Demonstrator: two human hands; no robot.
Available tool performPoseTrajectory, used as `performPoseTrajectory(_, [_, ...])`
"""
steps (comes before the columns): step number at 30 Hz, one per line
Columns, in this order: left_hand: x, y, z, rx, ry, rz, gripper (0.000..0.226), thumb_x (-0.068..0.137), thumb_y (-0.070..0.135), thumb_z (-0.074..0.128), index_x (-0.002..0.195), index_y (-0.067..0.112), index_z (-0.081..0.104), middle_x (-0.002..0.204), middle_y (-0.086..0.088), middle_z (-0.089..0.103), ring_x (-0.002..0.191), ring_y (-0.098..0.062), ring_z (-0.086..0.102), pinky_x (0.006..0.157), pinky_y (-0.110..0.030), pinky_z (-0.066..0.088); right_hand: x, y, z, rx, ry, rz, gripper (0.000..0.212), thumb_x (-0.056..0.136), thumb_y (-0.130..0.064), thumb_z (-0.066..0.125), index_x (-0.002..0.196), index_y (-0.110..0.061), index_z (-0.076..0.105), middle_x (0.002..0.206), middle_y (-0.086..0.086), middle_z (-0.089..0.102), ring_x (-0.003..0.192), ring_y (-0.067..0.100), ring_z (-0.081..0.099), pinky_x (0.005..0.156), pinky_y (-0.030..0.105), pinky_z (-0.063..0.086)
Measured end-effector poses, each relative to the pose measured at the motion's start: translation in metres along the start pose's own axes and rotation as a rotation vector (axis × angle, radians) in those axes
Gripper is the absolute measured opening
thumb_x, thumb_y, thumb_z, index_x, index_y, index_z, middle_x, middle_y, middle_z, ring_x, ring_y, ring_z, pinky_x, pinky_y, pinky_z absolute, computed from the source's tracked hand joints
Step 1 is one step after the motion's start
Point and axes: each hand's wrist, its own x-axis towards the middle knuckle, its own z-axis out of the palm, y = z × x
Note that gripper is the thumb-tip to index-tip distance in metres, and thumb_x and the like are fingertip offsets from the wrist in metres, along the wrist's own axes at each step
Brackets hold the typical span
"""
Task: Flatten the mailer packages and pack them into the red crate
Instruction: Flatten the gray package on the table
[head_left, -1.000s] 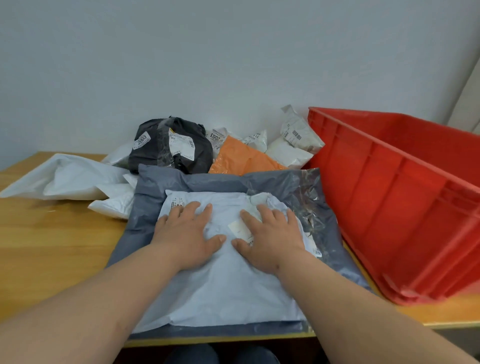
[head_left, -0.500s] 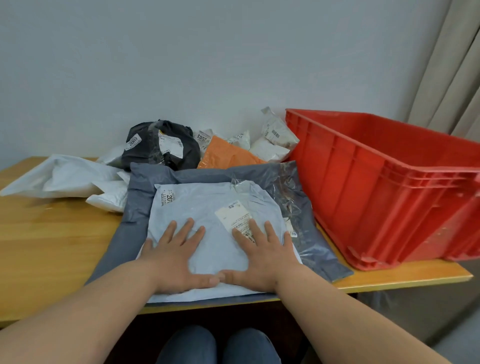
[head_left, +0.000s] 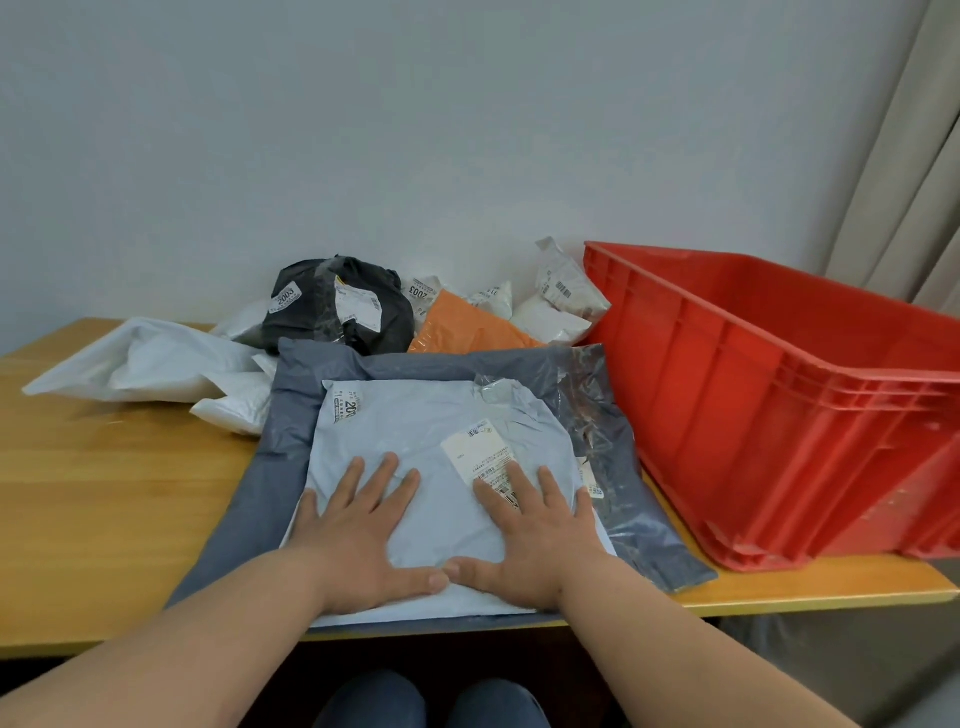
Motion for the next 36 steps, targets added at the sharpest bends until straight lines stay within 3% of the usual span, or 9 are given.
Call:
performPoseTrajectory(4, [-0.002,-0.002,-0.010,-0.076,0.071,-0.041,0.136,0.028,0.106,0.001,0.149,0.048,-0.019,0.153,0.019,-0.035,0.145,-0.015,-0.028,0.118,-0.056,-0.005,-0.001,-0.001,-0.009,0.045,0.043,-0.008,0.099,0.071,-0.095,0.025,0.154,-0.048,-0.003,0.165,-0.008,-0.013,0.151,0.025,-0.018,0.115,0.060,-0.017])
performPoseTrajectory(6, [-0.002,-0.004,-0.016,-0.101,0.110,-0.079,0.134,0.030,0.105,0.001,0.150,0.048,-0.013,0.157,0.018,-0.029,0.148,-0.016,-0.021,0.119,-0.054,-0.002,-0.004,-0.001,-0.011,0.042,0.141,-0.030,0.088,0.079,-0.087,0.030,0.154,-0.044,0.011,0.166,-0.005,0.004,0.152,0.025,-0.002,0.119,0.056,-0.009])
performPoseTrajectory(9, [-0.003,-0.007,-0.025,-0.080,0.185,-0.102,0.108,0.065,0.095,0.030,0.154,0.042,-0.001,0.162,0.013,-0.014,0.150,-0.019,-0.006,0.120,-0.049,0.007,-0.008,-0.005,-0.017,-0.003,0.303,-0.098,0.068,0.086,-0.074,0.037,0.141,-0.035,0.043,0.146,-0.002,0.039,0.134,0.026,0.031,0.115,0.045,0.018])
performPoseTrajectory(11, [-0.005,-0.007,-0.029,-0.054,0.267,-0.107,0.090,0.081,0.080,0.041,0.155,0.039,0.009,0.162,0.010,0.001,0.148,-0.020,0.006,0.118,-0.046,0.015,-0.008,-0.010,-0.026,-0.020,0.329,-0.116,0.058,0.090,-0.066,0.038,0.130,-0.028,0.054,0.133,-0.001,0.047,0.123,0.026,0.038,0.106,0.042,0.025])
performPoseTrajectory(18, [-0.004,0.015,-0.048,0.017,0.348,0.045,0.066,0.090,0.067,0.042,0.146,0.035,0.031,0.147,0.011,0.027,0.138,-0.017,0.026,0.111,-0.040,0.023,-0.003,-0.018,-0.053,0.098,0.178,-0.046,0.043,0.096,-0.051,0.045,0.120,-0.020,0.059,0.124,0.002,0.058,0.113,0.025,0.054,0.096,0.038,0.040])
performPoseTrajectory(26, [0.029,0.012,-0.085,0.027,0.323,-0.061,0.062,0.096,0.049,0.046,0.151,0.030,0.025,0.156,0.003,0.023,0.142,-0.023,0.027,0.111,-0.044,0.028,0.003,-0.018,-0.060,0.174,0.046,-0.067,0.032,0.088,-0.054,0.056,0.096,-0.023,0.053,0.102,-0.003,0.057,0.101,0.024,0.056,0.081,0.034,0.036])
performPoseTrajectory(28, [0.037,0.010,-0.093,0.041,0.317,-0.084,0.064,0.095,0.049,0.047,0.152,0.029,0.025,0.156,0.001,0.024,0.142,-0.025,0.028,0.110,-0.045,0.030,0.004,-0.017,-0.067,0.224,-0.042,-0.067,0.035,0.084,-0.055,0.061,0.096,-0.023,0.053,0.101,-0.005,0.056,0.100,0.022,0.055,0.083,0.035,0.039])
performPoseTrajectory(33, [0.063,0.003,-0.105,0.049,0.299,-0.150,0.062,0.096,0.044,0.048,0.151,0.026,0.026,0.155,-0.003,0.026,0.139,-0.030,0.029,0.108,-0.048,0.032,-0.006,-0.041,-0.072,0.134,-0.195,-0.189,0.070,0.067,-0.078,0.069,0.107,-0.025,0.047,0.116,0.000,0.053,0.102,0.025,0.049,0.097,0.043,0.038])
performPoseTrajectory(36, [0.081,0.002,-0.111,0.090,0.317,-0.137,0.056,0.095,0.041,0.049,0.146,0.024,0.032,0.147,-0.003,0.032,0.134,-0.029,0.034,0.103,-0.047,0.036,-0.011,-0.055,-0.059,-0.065,-0.257,-0.274,0.091,0.062,-0.080,0.071,0.127,-0.022,0.043,0.126,0.007,0.044,0.120,0.035,0.044,0.112,0.054,0.022])
